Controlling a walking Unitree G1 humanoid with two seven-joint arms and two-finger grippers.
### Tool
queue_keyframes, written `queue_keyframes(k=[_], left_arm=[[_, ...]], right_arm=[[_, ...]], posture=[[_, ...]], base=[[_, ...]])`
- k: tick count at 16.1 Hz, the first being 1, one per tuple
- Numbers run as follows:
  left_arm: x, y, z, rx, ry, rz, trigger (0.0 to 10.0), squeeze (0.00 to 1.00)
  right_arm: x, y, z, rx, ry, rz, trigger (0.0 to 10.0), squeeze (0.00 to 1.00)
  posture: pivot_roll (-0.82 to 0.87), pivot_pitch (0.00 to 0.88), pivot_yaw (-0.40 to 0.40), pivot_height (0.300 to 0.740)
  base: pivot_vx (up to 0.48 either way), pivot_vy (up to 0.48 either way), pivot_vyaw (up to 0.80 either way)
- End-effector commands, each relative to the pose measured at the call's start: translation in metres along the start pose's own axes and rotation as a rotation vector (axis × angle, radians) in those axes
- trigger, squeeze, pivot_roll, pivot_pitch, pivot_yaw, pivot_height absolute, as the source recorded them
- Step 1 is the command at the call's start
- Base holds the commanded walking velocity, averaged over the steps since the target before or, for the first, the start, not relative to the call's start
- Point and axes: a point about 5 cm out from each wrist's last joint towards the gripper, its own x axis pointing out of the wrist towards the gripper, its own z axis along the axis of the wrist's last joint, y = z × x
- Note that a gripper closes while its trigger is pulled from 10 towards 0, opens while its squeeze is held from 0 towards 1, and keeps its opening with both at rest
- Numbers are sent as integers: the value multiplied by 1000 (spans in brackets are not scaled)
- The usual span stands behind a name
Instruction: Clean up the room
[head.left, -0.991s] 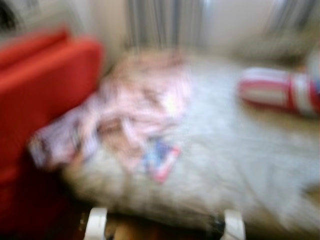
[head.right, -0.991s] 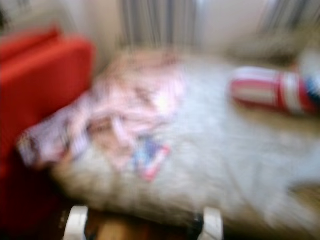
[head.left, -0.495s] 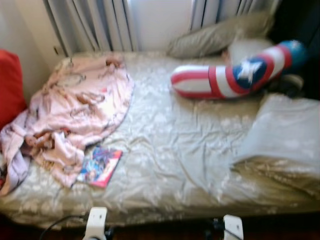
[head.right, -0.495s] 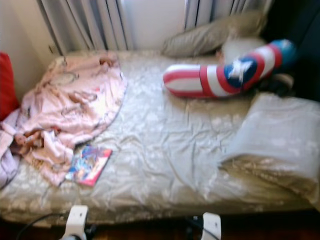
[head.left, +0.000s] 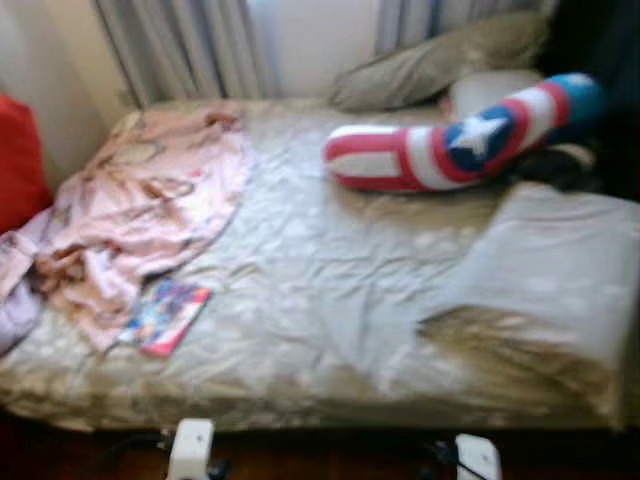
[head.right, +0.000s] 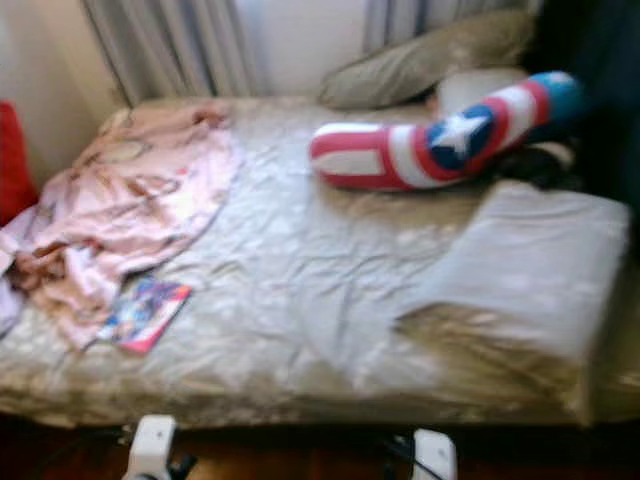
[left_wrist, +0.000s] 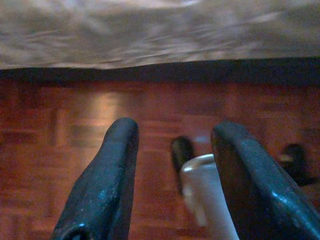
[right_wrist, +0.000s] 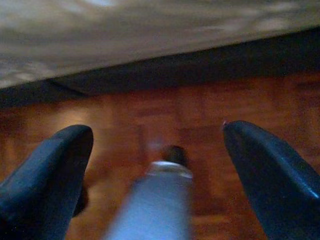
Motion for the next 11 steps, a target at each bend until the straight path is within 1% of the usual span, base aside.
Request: queue_keyframes(k=[1,3,4,10,11], left_arm=[[-2,9,-5,16,25,17,10000,0],[-2,7,-5,18,27,16,10000,0],[-1,4,-4,15,26,13,10000,0],[0,0,-3,17,27,12,10000,0],[0,0,-4,15,28,13,10000,0]], right_arm=[[1,4,1,7,1,12,10000,0],[0,1,0,6,4,10,10000,0],[0,-2,0,3,6,11,10000,0],[-1,-5,-2,8,10,6,10000,0],[-1,-5,-2,9,10,4,10000,0]], posture=[[-3,86,23,740],[-5,86,22,740],[0,89,19,740],[-3,86,22,740],[-4,85,21,740]], base=[[0,-337,0],[0,-339,0],[0,-337,0],[0,-334,0],[0,0,0]])
